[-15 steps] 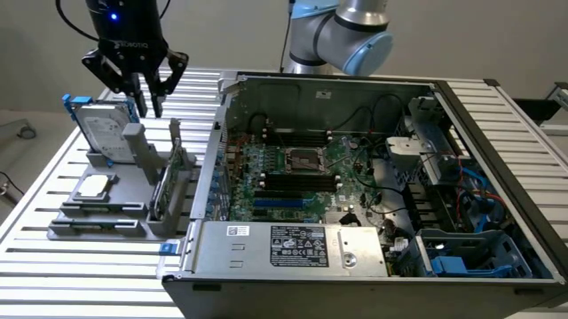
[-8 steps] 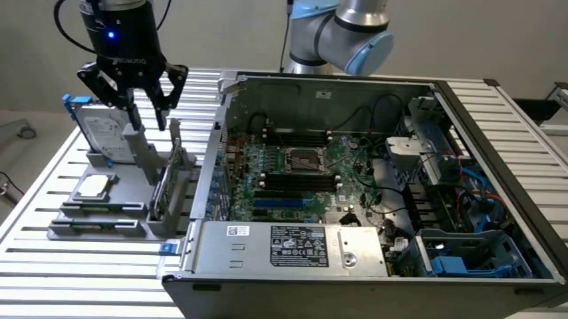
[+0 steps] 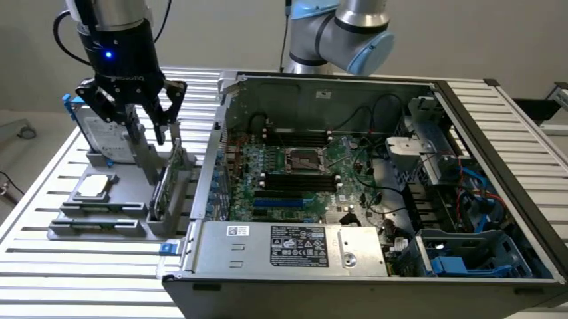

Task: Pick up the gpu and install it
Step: 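Pick up the gpu and move the gpu toward the slot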

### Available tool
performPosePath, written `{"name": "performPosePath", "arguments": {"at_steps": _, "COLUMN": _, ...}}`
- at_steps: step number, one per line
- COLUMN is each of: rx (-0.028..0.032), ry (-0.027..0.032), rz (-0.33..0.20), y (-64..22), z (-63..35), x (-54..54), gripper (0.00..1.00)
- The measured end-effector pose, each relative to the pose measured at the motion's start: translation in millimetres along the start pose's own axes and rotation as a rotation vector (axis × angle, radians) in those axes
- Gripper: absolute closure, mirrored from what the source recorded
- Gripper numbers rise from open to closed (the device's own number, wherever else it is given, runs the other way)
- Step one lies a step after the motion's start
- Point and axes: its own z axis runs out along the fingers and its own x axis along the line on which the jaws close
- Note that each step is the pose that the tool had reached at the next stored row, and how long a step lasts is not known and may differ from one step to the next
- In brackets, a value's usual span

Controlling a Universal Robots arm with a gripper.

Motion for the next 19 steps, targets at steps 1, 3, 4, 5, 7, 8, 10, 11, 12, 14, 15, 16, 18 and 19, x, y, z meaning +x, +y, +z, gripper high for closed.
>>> {"name": "performPosePath", "arguments": {"at_steps": 1, "rx": 0.0, "ry": -0.0001, "rz": 0.003, "y": -1.0, "z": 1.9, "x": 0.0, "gripper": 0.56}}
{"name": "performPosePath", "arguments": {"at_steps": 3, "rx": -0.0002, "ry": 0.0002, "rz": 0.01, "y": -2.1, "z": 5.5, "x": 0.0, "gripper": 0.56}}
{"name": "performPosePath", "arguments": {"at_steps": 4, "rx": -0.0005, "ry": 0.0003, "rz": 0.015, "y": -2.4, "z": 7.4, "x": -0.1, "gripper": 0.56}}
{"name": "performPosePath", "arguments": {"at_steps": 5, "rx": -0.0008, "ry": 0.0008, "rz": 0.023, "y": -2.4, "z": 9.2, "x": -0.1, "gripper": 0.56}}
{"name": "performPosePath", "arguments": {"at_steps": 7, "rx": -0.0016, "ry": 0.0019, "rz": 0.044, "y": -2.3, "z": 12.8, "x": -0.3, "gripper": 0.56}}
{"name": "performPosePath", "arguments": {"at_steps": 8, "rx": -0.0022, "ry": 0.0023, "rz": 0.058, "y": -2.2, "z": 14.6, "x": -0.4, "gripper": 0.56}}
{"name": "performPosePath", "arguments": {"at_steps": 10, "rx": -0.0035, "ry": 0.0033, "rz": 0.086, "y": -2.1, "z": 18.3, "x": -0.5, "gripper": 0.56}}
{"name": "performPosePath", "arguments": {"at_steps": 11, "rx": -0.0041, "ry": 0.0038, "rz": 0.099, "y": -2.1, "z": 20.0, "x": -0.6, "gripper": 0.56}}
{"name": "performPosePath", "arguments": {"at_steps": 12, "rx": -0.0046, "ry": 0.0043, "rz": 0.112, "y": -2.0, "z": 22.0, "x": -0.7, "gripper": 0.56}}
{"name": "performPosePath", "arguments": {"at_steps": 14, "rx": -0.0051, "ry": 0.0052, "rz": 0.127, "y": -1.8, "z": 25.6, "x": -0.9, "gripper": 0.56}}
{"name": "performPosePath", "arguments": {"at_steps": 15, "rx": -0.0053, "ry": 0.0052, "rz": 0.13, "y": -1.8, "z": 27.4, "x": -1.1, "gripper": 0.56}}
{"name": "performPosePath", "arguments": {"at_steps": 16, "rx": -0.0053, "ry": 0.0053, "rz": 0.131, "y": -1.7, "z": 29.2, "x": -1.5, "gripper": 0.56}}
{"name": "performPosePath", "arguments": {"at_steps": 18, "rx": -0.0054, "ry": 0.0054, "rz": 0.131, "y": -1.6, "z": 32.8, "x": -2.6, "gripper": 0.56}}
{"name": "performPosePath", "arguments": {"at_steps": 19, "rx": -0.0054, "ry": 0.0054, "rz": 0.131, "y": -1.5, "z": 34.5, "x": -2.9, "gripper": 0.56}}
